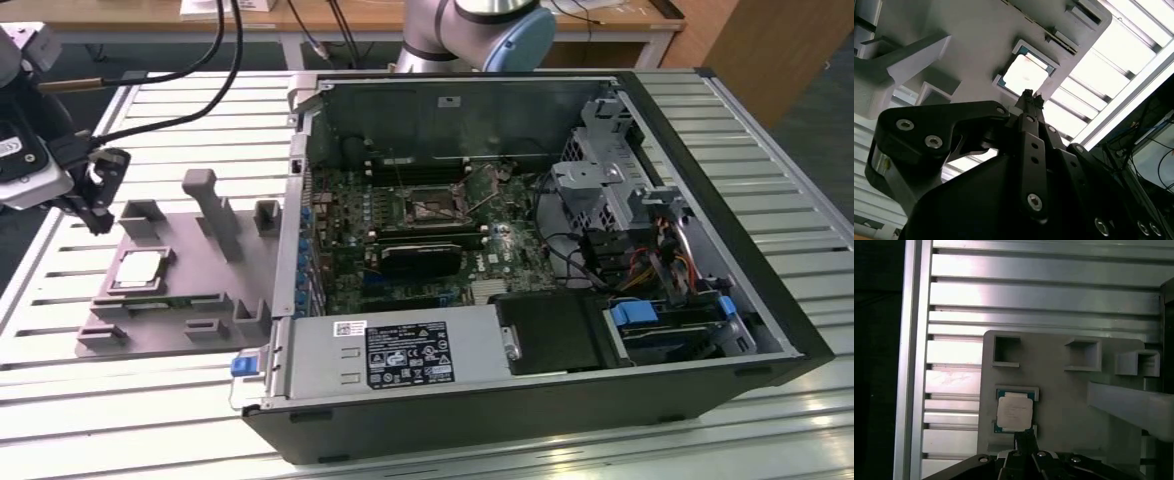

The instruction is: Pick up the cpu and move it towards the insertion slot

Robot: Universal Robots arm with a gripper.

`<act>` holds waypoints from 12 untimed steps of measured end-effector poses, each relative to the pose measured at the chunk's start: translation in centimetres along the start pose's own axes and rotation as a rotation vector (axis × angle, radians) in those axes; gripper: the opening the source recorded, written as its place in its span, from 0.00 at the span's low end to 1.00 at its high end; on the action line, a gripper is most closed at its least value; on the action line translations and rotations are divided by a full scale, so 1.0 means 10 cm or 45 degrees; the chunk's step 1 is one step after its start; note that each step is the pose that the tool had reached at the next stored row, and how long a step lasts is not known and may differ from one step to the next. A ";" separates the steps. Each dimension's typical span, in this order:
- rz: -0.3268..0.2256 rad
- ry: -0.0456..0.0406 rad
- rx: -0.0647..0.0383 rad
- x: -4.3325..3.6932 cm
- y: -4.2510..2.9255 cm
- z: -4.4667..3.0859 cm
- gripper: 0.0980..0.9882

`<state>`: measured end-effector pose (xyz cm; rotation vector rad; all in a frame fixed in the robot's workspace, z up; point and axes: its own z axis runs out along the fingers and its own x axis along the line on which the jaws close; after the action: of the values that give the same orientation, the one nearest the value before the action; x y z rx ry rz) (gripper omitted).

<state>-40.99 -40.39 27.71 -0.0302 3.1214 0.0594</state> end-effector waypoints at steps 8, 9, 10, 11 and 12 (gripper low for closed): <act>0.000 0.000 0.000 0.026 -0.005 0.144 0.00; 0.000 0.000 0.000 0.027 -0.006 0.164 0.00; 0.000 0.000 0.000 0.028 -0.007 0.181 0.00; 0.000 0.000 0.000 0.028 -0.007 0.200 0.00; 0.000 0.000 0.000 0.028 -0.008 0.218 0.00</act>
<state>-41.23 -40.39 25.52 -0.0298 3.1214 0.0593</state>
